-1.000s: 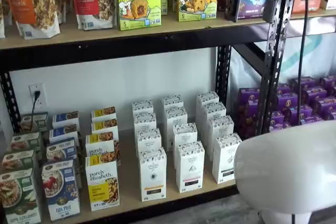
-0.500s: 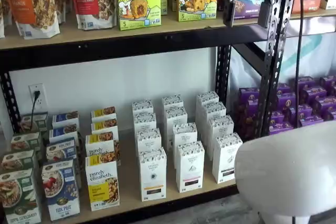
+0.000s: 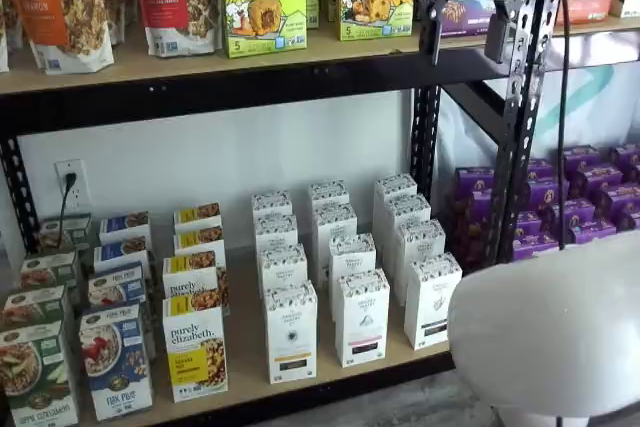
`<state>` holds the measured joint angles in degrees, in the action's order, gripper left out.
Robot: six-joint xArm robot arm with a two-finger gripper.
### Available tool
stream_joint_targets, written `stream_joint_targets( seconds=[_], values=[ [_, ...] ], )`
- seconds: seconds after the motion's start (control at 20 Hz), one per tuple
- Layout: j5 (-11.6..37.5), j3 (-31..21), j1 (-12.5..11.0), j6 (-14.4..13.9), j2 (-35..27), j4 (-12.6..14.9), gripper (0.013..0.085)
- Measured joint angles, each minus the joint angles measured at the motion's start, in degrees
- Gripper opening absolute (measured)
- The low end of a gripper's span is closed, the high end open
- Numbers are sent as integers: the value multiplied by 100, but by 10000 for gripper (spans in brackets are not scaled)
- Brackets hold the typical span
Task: Pick up the white box with a yellow strip in the middle, on the bottom shelf, the fourth box from the left
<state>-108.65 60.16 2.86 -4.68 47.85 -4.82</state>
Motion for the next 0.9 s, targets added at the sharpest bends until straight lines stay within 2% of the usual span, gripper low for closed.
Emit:
stream_joint_targets(
  seconds=[0.8,0.9],
  values=[
    [810,-729,663,-549,91,334,850],
    [1125,-971,788,-660,205,405,850]
  ],
)
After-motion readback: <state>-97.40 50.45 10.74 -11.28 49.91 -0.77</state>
